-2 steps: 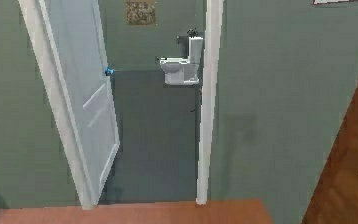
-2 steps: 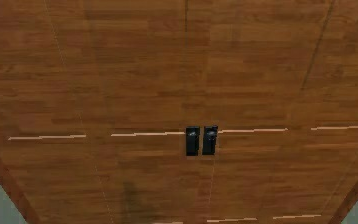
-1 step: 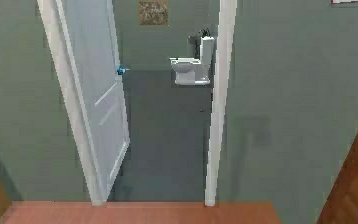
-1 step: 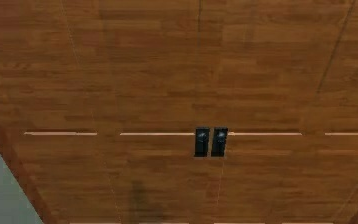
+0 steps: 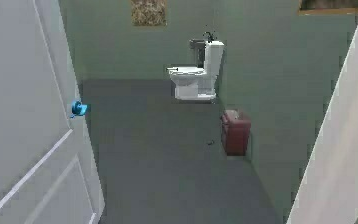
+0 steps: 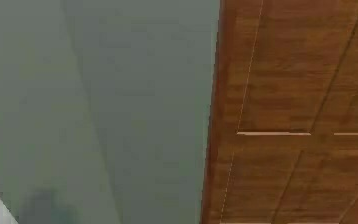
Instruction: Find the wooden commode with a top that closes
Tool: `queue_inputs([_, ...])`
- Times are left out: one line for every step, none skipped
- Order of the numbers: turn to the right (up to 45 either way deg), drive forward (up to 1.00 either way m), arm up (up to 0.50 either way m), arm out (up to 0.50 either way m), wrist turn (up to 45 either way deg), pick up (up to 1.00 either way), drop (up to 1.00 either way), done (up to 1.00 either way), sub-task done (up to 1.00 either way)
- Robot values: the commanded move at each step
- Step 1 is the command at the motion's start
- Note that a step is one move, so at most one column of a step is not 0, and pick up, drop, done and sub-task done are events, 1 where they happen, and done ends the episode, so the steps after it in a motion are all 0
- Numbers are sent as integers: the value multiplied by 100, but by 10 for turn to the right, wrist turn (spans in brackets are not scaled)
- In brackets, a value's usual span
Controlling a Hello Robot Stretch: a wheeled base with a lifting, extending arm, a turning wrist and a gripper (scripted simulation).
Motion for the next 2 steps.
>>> queue_inputs([0, 100, 0, 0, 0, 0, 0, 0, 0])
queue_inputs([0, 50, 0, 0, 0, 0, 0, 0, 0])
